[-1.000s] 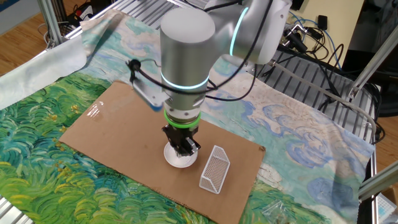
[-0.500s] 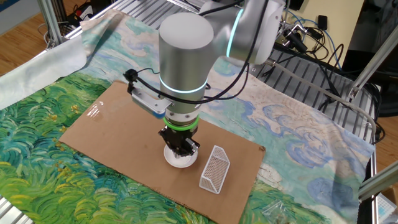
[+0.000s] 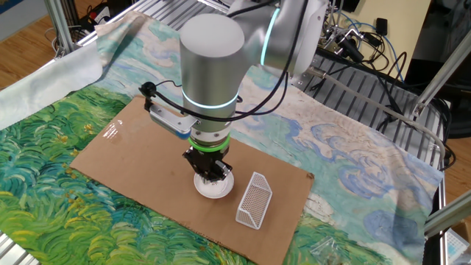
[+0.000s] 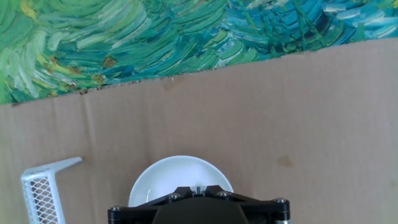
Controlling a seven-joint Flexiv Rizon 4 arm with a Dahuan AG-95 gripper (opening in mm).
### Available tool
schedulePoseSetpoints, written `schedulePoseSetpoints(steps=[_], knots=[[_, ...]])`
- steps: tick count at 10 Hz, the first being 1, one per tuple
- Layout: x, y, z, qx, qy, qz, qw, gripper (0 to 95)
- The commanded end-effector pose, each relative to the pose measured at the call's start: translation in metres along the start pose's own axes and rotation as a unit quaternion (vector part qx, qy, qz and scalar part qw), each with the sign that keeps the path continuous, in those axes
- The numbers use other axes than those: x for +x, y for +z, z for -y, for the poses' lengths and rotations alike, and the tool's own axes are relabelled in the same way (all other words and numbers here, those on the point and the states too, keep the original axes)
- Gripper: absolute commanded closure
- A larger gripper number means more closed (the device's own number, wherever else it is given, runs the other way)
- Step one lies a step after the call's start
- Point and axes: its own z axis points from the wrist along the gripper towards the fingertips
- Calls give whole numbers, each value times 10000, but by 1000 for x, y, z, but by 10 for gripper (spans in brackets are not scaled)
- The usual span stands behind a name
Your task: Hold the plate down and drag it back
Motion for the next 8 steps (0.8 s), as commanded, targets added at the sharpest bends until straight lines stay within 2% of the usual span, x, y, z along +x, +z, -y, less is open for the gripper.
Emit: schedulePoseSetpoints(steps=[1,4,8], knots=[[1,0,3,45,-14,13,10000,950],[1,0,7,146,-31,10,9999,950],[1,0,8,379,-98,21,9992,950]])
